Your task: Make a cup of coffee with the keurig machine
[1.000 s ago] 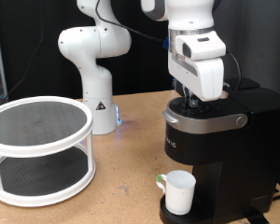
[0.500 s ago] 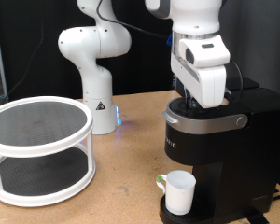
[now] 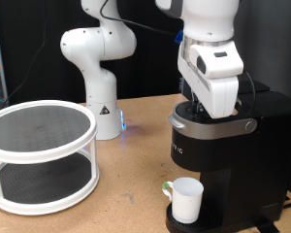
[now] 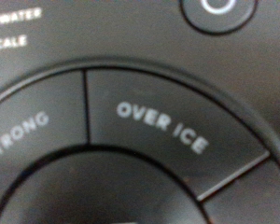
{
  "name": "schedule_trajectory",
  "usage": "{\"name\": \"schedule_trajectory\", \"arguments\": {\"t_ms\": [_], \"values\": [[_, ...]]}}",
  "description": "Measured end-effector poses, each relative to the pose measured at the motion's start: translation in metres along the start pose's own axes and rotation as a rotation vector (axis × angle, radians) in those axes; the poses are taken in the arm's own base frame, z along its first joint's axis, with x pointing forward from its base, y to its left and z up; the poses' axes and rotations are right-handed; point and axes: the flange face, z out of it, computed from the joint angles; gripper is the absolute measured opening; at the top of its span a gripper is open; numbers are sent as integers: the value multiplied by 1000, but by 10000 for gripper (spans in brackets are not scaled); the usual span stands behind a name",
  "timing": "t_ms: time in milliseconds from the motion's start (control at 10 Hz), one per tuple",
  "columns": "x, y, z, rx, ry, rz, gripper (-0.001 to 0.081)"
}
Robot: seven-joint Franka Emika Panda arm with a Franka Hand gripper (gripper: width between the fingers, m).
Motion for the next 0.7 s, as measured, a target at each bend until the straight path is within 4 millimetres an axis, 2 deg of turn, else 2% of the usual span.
{"name": "schedule_trajectory", "arguments": {"t_ms": [400,700], "values": [[2,3,0,15,-17,-7,2],[3,4,-2,45,55,-53,2]]}}
